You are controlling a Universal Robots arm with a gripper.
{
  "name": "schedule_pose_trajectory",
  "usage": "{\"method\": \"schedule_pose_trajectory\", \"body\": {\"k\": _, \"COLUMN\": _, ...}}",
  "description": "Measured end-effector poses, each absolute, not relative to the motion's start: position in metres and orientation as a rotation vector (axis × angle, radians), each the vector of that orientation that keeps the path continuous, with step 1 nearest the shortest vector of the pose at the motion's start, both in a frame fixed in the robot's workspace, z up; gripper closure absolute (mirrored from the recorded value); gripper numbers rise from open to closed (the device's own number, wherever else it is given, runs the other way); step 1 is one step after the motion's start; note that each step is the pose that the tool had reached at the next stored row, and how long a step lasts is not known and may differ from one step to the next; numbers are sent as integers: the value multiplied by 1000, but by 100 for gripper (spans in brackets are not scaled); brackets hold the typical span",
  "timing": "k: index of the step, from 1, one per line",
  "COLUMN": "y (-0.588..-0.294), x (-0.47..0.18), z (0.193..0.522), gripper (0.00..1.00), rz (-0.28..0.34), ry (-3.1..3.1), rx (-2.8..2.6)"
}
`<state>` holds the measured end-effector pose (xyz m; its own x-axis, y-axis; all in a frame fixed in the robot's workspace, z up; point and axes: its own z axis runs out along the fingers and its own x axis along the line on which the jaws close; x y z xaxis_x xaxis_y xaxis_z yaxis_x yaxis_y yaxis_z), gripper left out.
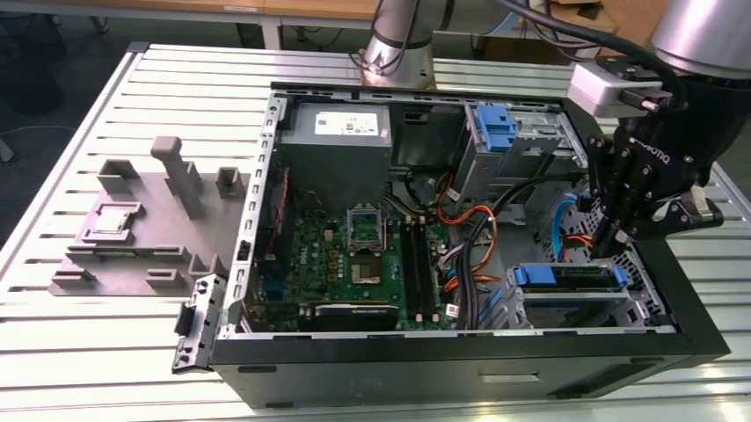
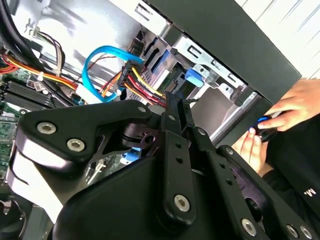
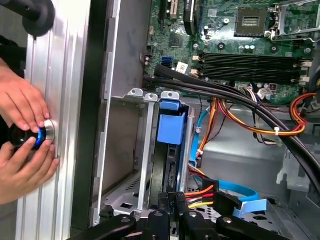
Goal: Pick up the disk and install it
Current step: 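Insert the first disk wire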
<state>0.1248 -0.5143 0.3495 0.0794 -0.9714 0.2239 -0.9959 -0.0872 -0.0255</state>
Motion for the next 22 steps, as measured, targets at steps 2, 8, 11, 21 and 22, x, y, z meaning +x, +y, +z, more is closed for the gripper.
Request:
{"method": "schedule_pose_trajectory", "body": {"k": 2, "y": -515, "x": 126, "z": 349, "gripper": 83, "rz": 272, "ry": -2034, "rx": 2205}}
{"method": "schedule_pose_trajectory", "body": {"k": 8, "y": -516, "x": 127, "z": 349, "gripper": 83, "rz": 242, "ry": -2068, "rx": 2209}}
{"method": "schedule_pose_trajectory", "body": {"k": 11, "y": -516, "x": 127, "z": 349, "gripper": 83, "rz": 216, "ry": -2086, "rx": 2221}}
{"method": "schedule_pose_trajectory", "body": {"k": 21, "y": -517, "x": 127, "z": 349, "gripper": 83, "rz": 216, "ry": -2086, "rx": 2221}}
{"method": "schedule_pose_trajectory", "body": {"k": 22, "y": -518, "x": 127, "z": 349, "gripper": 83, "rz": 216, "ry": -2087, "rx": 2221}}
